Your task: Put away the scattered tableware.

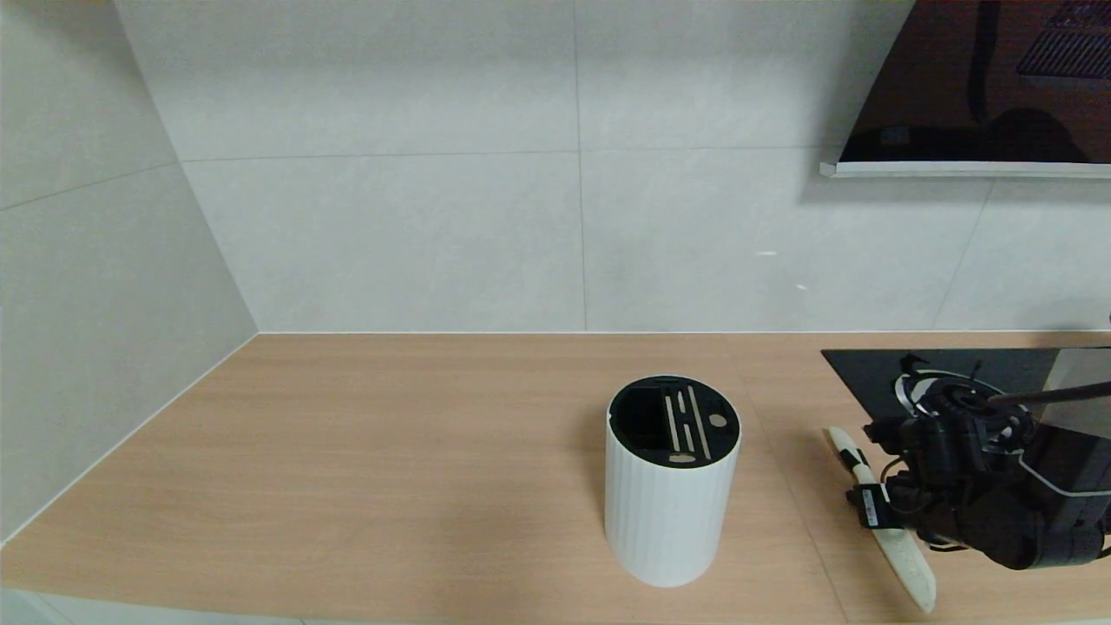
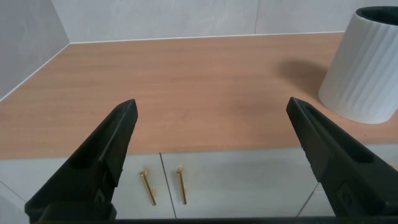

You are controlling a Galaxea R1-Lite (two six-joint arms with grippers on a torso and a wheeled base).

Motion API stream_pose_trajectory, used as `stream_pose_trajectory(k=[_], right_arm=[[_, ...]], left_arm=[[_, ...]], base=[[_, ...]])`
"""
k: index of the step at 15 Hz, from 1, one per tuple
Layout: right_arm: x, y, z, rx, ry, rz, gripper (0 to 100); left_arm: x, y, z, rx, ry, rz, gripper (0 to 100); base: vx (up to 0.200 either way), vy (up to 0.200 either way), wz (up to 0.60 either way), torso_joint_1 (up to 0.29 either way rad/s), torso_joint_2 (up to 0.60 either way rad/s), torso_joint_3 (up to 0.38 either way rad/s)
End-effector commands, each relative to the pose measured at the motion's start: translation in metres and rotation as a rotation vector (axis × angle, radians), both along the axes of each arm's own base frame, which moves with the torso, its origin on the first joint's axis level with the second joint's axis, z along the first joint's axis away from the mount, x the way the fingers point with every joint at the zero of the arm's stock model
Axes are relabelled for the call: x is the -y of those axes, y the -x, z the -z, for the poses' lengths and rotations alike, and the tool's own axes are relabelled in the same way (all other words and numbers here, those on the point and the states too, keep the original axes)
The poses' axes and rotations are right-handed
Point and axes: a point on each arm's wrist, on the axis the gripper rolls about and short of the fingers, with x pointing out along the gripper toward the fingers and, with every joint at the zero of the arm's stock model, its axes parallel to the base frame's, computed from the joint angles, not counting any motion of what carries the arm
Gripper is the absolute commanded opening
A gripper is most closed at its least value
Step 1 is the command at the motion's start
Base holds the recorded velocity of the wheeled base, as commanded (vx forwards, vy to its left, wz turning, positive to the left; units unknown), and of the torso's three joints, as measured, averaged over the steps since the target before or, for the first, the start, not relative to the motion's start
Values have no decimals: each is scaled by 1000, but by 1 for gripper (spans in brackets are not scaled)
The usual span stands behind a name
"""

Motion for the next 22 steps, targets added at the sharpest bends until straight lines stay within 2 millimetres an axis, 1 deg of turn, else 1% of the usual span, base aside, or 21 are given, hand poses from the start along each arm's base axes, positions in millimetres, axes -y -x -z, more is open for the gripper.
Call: stream_pose_trajectory(k=[1,3,5,7,8,9,10,11,12,13,14,15,17,18,19,20,21,22], right_arm=[[0,0,-2,4,0,-1,0],[0,2,-4,7,-2,3,0],[-1,1,-17,50,-4,0,0],[-3,8,-38,101,-8,-11,0],[-4,10,-43,113,-12,-17,0],[-6,17,-60,156,-29,-42,0],[-8,26,-79,208,-54,-77,0],[-9,31,-91,243,-62,-90,0],[-14,38,-112,311,-64,-110,0],[-19,42,-128,361,-65,-125,0],[-22,44,-137,390,-66,-139,0],[-31,42,-153,433,-66,-163,0],[-49,40,-177,462,-70,-207,0],[-57,38,-190,486,-75,-229,0],[-67,35,-201,501,-79,-251,0],[-76,33,-209,509,-81,-267,0],[-79,32,-212,513,-82,-273,0],[-92,31,-223,532,-81,-289,0]], left_arm=[[0,0,0,0,0,0,100],[0,0,0,0,0,0,100],[0,0,0,0,1,0,100],[0,0,0,0,0,0,100],[0,0,0,0,0,0,100],[0,0,-2,15,1,-3,100],[0,3,-14,80,29,6,100],[1,5,-19,99,48,28,100],[3,7,-25,89,44,138,100],[6,9,-38,41,45,278,100],[7,7,-47,-8,51,357,100],[10,-2,-72,-81,67,481,100],[12,-34,-110,-174,95,577,100],[13,-53,-128,-198,104,608,100],[16,-78,-143,-227,115,660,100],[21,-103,-153,-240,112,713,100],[24,-113,-157,-236,109,735,100],[39,-154,-159,-240,104,801,100]], base=[[0,0,0,0,0,0],[0,0,0,0,0,0],[0,0,0,0,0,0],[0,0,0,0,0,0],[0,0,0,0,0,0],[0,0,0,0,0,0],[0,0,0,0,0,0],[0,0,0,0,0,0],[0,0,0,0,0,0],[0,0,0,0,0,0],[0,0,0,0,0,0],[0,0,0,0,0,0],[0,0,0,0,0,0],[0,0,0,0,0,0],[0,0,0,0,0,0],[0,0,0,0,0,0],[0,0,0,0,0,0],[0,0,0,0,0,0]])
